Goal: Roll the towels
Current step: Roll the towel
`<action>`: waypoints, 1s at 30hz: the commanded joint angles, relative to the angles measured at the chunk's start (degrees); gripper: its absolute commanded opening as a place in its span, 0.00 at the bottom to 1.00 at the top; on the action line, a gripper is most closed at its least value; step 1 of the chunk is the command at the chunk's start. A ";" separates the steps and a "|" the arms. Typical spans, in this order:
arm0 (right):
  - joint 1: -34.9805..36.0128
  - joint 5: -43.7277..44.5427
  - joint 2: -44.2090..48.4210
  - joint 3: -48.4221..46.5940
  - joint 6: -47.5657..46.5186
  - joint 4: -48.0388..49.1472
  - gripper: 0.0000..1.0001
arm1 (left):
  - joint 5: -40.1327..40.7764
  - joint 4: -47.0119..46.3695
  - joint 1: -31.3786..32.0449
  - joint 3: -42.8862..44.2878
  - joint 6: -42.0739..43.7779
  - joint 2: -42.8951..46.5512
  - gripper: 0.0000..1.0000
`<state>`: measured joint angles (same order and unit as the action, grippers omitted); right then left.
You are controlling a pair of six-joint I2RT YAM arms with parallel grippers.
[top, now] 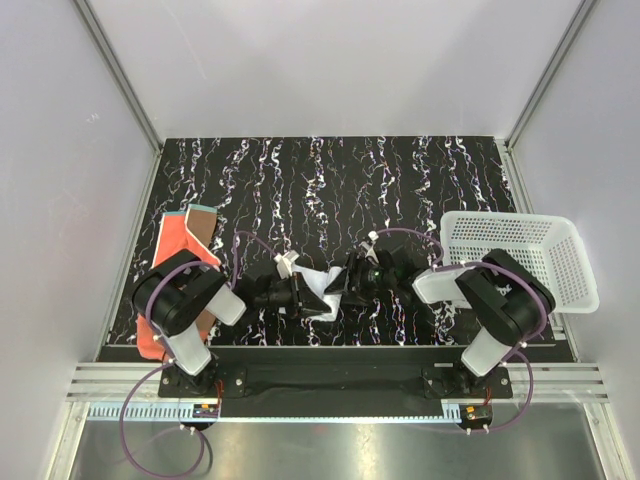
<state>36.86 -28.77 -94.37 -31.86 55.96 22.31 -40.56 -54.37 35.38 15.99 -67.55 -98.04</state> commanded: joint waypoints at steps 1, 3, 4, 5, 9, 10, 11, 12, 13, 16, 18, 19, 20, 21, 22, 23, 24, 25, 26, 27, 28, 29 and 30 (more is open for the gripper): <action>0.49 0.91 -2.57 1.36 0.99 7.04 0.67 | -2.51 -10.66 -1.18 -1.13 -3.11 -1.89 0.00; 0.49 1.00 -2.93 2.06 1.16 8.19 0.66 | -2.95 -12.85 -1.62 -1.57 -3.99 -3.03 0.00; 0.58 1.00 -3.28 2.24 1.25 9.24 0.65 | -3.04 -13.39 -1.80 -1.66 -4.17 -3.38 0.00; 0.67 1.00 -3.28 2.76 1.34 10.03 0.64 | -3.13 -13.74 -1.80 -1.75 -4.34 -3.82 0.00; 0.58 1.18 -3.72 4.78 2.74 14.77 0.63 | -2.69 -16.20 -2.77 -2.89 -5.31 -4.35 0.00; 0.58 1.18 -3.72 5.92 3.09 17.57 0.64 | -2.60 -16.90 -3.03 -3.24 -5.75 -4.44 0.00; 0.58 1.18 -3.81 6.45 3.71 18.82 0.64 | -2.51 -17.95 -3.38 -3.42 -6.19 -4.53 0.00; 0.58 1.26 -3.81 6.89 3.97 20.05 0.64 | -2.68 -18.23 -3.56 -3.68 -6.37 -4.70 0.00; 0.58 1.26 -4.15 7.77 4.32 22.41 0.64 | -2.69 -18.40 -3.73 -3.86 -6.54 -4.88 0.00; 0.58 0.65 -5.82 8.82 5.73 27.24 0.64 | -2.69 -19.11 -4.00 -4.03 -6.81 -5.58 0.00; 0.58 0.04 -7.57 8.92 6.79 29.54 0.63 | -2.60 -19.46 -4.09 -4.04 -6.81 -5.85 0.00; 0.58 -0.05 -8.19 8.74 6.96 30.07 0.62 | -2.60 -19.72 -4.09 -4.12 -6.89 -6.02 0.00; 0.58 -0.14 -8.90 8.74 7.31 30.43 0.61 | -2.69 -19.81 -4.17 -4.21 -6.89 -6.11 0.00; 0.67 -0.40 -10.64 8.65 7.84 32.78 0.58 | -2.43 -19.98 -4.09 -4.30 -6.63 -6.11 0.00; 0.67 -0.41 -10.66 8.65 8.10 32.80 0.58 | -2.42 -19.90 -4.09 -4.30 -6.63 -6.11 0.00; 0.75 -0.58 -11.27 8.65 8.37 33.67 0.56 | -2.60 -19.99 -4.09 -4.39 -6.72 -6.11 0.00; 0.76 -0.67 -12.23 8.39 8.63 34.64 0.51 | -2.60 -19.81 -4.09 -4.39 -6.63 -6.11 0.00; 0.76 -0.67 -12.50 8.22 8.72 34.82 0.47 | -2.60 -19.55 -4.09 -4.39 -6.37 -6.02 0.00; 0.76 -0.58 -12.77 8.13 8.72 34.91 0.43 | -2.60 -19.29 -4.09 -4.30 -6.11 -5.94 0.00; 0.76 -0.58 -12.77 7.78 8.64 34.48 0.38 | -2.69 -18.76 -4.09 -4.21 -5.76 -5.50 0.00; 0.76 -0.49 -12.60 7.51 8.29 33.86 0.29 | -2.69 -17.28 -4.09 -4.12 -4.88 -5.15 0.00; 0.76 -0.32 -12.07 7.25 8.02 32.90 0.24 | -2.69 -16.04 -4.00 -3.95 -4.26 -4.71 0.00; 0.76 -0.23 -11.46 6.46 7.58 29.93 0.21 | -2.43 -14.47 -4.09 -3.69 -2.52 -3.31 0.05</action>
<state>37.30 -30.26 -106.15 -24.08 64.95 55.29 -42.70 -68.18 31.70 12.21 -73.93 -103.66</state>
